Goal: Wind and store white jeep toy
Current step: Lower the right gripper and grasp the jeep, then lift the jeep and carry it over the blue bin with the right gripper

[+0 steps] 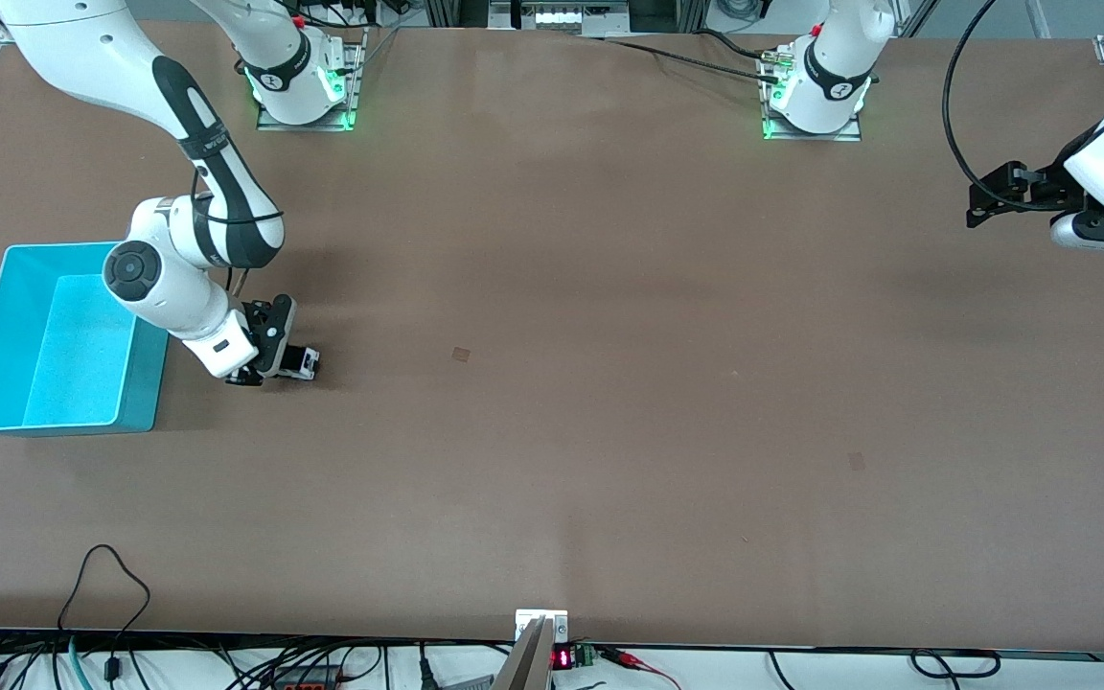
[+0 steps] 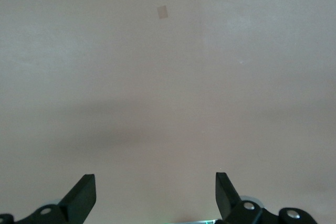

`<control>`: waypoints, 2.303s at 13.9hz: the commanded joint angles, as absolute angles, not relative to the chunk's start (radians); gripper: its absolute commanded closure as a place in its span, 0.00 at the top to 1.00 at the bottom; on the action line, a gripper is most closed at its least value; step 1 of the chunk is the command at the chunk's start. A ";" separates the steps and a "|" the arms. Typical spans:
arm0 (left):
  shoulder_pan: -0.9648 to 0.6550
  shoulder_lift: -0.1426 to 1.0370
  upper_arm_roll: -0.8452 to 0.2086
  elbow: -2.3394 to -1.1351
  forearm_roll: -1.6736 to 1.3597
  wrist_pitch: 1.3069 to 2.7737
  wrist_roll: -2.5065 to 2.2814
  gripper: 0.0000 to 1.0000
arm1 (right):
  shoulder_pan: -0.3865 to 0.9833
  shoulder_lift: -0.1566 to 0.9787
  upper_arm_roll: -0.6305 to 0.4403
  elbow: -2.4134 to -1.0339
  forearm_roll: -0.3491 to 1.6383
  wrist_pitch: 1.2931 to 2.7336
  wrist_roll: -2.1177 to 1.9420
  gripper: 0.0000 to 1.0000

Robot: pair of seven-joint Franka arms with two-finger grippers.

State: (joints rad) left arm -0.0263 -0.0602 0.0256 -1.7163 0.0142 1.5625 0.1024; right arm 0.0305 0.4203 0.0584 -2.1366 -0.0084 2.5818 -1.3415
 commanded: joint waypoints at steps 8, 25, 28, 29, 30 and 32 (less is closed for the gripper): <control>-0.028 -0.069 0.029 -1.704 0.006 1.542 0.121 1.00 | -0.018 0.289 0.051 -2.117 0.018 2.444 -1.281 0.00; -0.026 -0.069 0.029 -1.704 0.006 1.540 0.121 1.00 | -0.152 0.207 -0.077 -2.060 -0.060 2.332 -0.444 0.00; -0.026 -0.069 0.029 -1.704 0.006 1.539 0.123 1.00 | -0.153 0.210 -0.139 -2.060 -0.060 2.333 -0.434 0.00; -0.025 -0.069 0.029 -1.704 0.005 1.533 0.123 1.00 | -0.156 0.213 -0.162 -2.063 -0.061 2.333 -0.436 0.00; -0.025 -0.069 0.029 -1.704 0.006 1.531 0.123 1.00 | -0.170 0.222 -0.173 -2.065 -0.061 2.333 -0.437 0.00; -0.025 -0.069 0.029 -1.703 0.006 1.531 0.123 1.00 | -0.208 0.236 -0.175 -2.069 -0.063 2.336 -0.439 0.00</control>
State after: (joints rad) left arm -0.0262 -0.0602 0.0261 -1.7158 0.0142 1.5520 0.1025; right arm -0.1748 0.2302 -0.1795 -2.0679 -0.0466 2.3426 -0.4580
